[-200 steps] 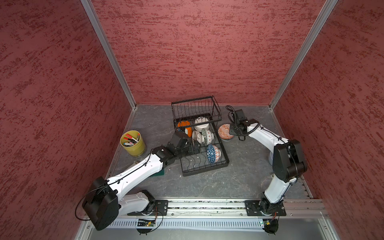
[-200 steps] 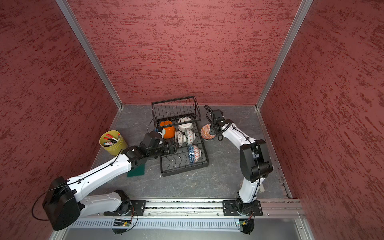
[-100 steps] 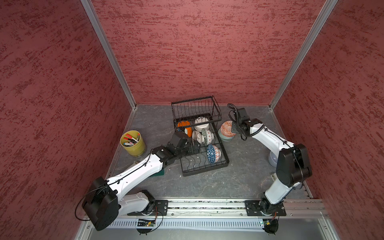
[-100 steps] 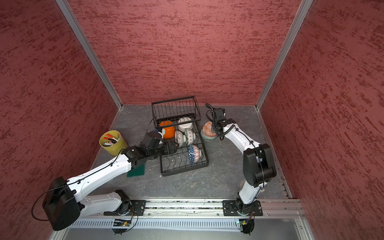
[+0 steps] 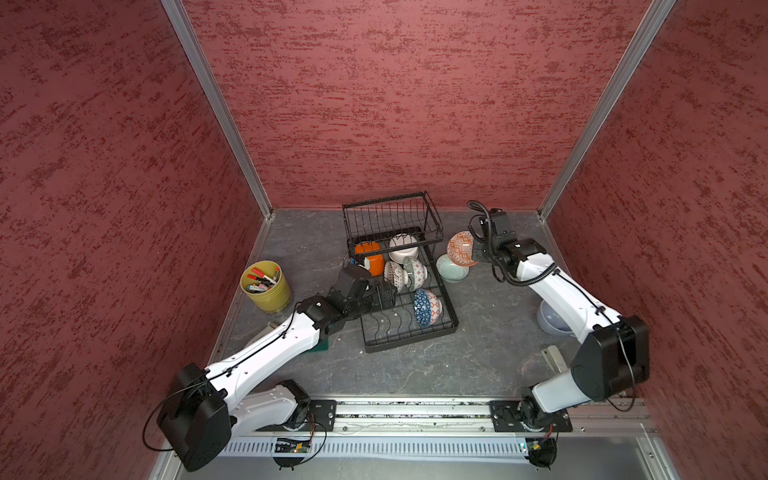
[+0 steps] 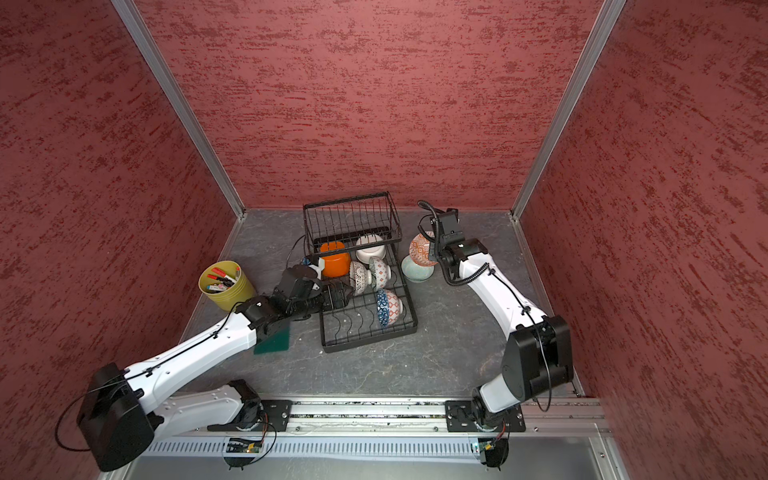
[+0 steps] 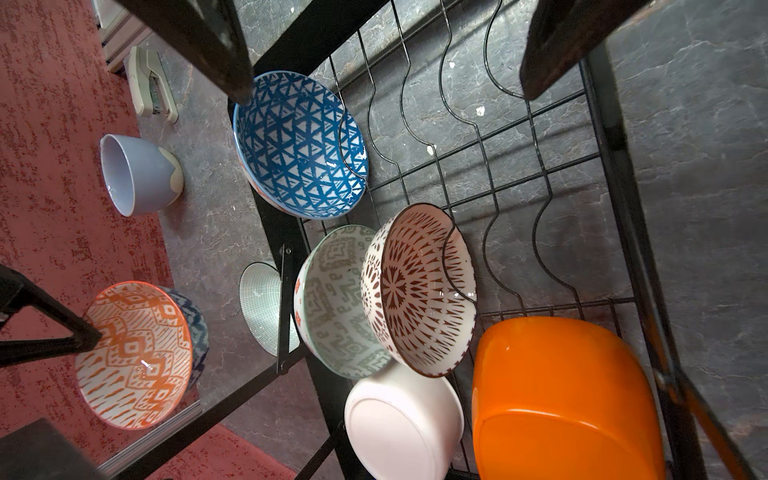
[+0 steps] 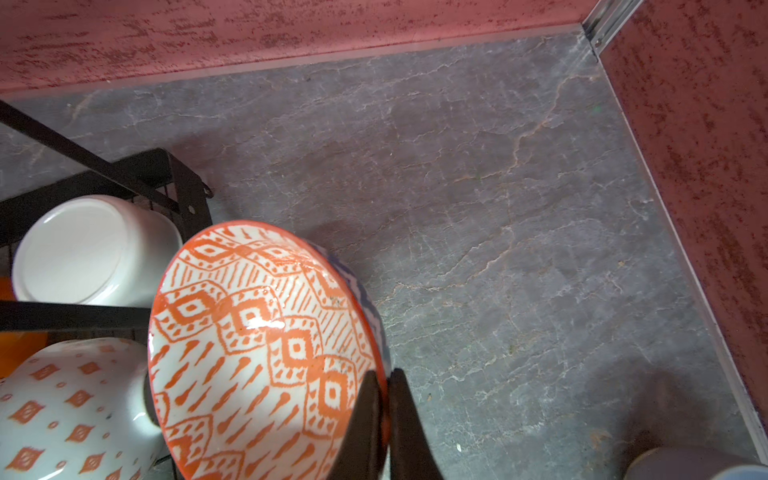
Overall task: Load the bowls into the dish rack
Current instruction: 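Lift the orange-patterned bowl off the table with the right gripper, then carry the orange-patterned bowl over the rack slots with the right gripper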
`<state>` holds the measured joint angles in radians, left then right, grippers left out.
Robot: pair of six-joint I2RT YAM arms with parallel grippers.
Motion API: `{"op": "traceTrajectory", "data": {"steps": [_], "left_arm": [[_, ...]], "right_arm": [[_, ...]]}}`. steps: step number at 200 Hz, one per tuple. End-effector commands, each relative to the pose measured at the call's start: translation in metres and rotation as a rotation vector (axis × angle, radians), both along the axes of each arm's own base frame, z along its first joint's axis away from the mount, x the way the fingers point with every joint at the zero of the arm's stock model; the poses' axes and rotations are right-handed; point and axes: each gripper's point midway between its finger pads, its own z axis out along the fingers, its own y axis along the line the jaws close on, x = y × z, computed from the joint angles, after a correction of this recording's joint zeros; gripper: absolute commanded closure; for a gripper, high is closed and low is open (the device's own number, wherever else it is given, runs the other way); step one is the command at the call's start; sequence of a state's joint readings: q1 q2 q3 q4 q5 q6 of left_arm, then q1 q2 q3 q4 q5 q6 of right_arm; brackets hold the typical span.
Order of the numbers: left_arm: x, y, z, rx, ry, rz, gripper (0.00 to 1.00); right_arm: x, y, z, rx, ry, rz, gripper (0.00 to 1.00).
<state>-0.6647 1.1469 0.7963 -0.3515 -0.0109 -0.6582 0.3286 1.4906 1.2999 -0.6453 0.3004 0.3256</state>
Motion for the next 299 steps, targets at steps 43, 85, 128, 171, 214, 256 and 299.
{"op": "traceTrajectory", "data": {"steps": [43,85,128,171,214,256,299], "left_arm": [[-0.002,0.014,0.002,0.006,-0.009,0.05,0.0],[-0.004,0.022,0.005,0.0,-0.02,0.07,0.0],[-0.005,0.028,0.007,0.0,-0.025,0.085,0.0],[-0.007,0.033,0.007,-0.003,-0.031,0.093,0.0],[-0.008,0.037,0.007,-0.002,-0.033,0.105,0.0],[-0.009,0.041,0.006,-0.004,-0.035,0.116,0.0],[-0.012,0.049,0.005,0.0,-0.039,0.134,0.0]], "right_arm": [[-0.04,0.012,0.029,-0.014,-0.06,0.043,1.0],[-0.063,0.03,0.032,-0.031,-0.051,0.106,1.0],[-0.079,0.056,0.038,-0.056,-0.052,0.194,1.0],[-0.09,0.082,0.042,-0.077,-0.049,0.269,1.0],[-0.095,0.114,0.049,-0.079,-0.06,0.346,1.0],[-0.098,0.145,0.05,-0.137,-0.067,0.4,1.0],[-0.097,0.169,0.038,-0.239,-0.058,0.418,1.0]]}}
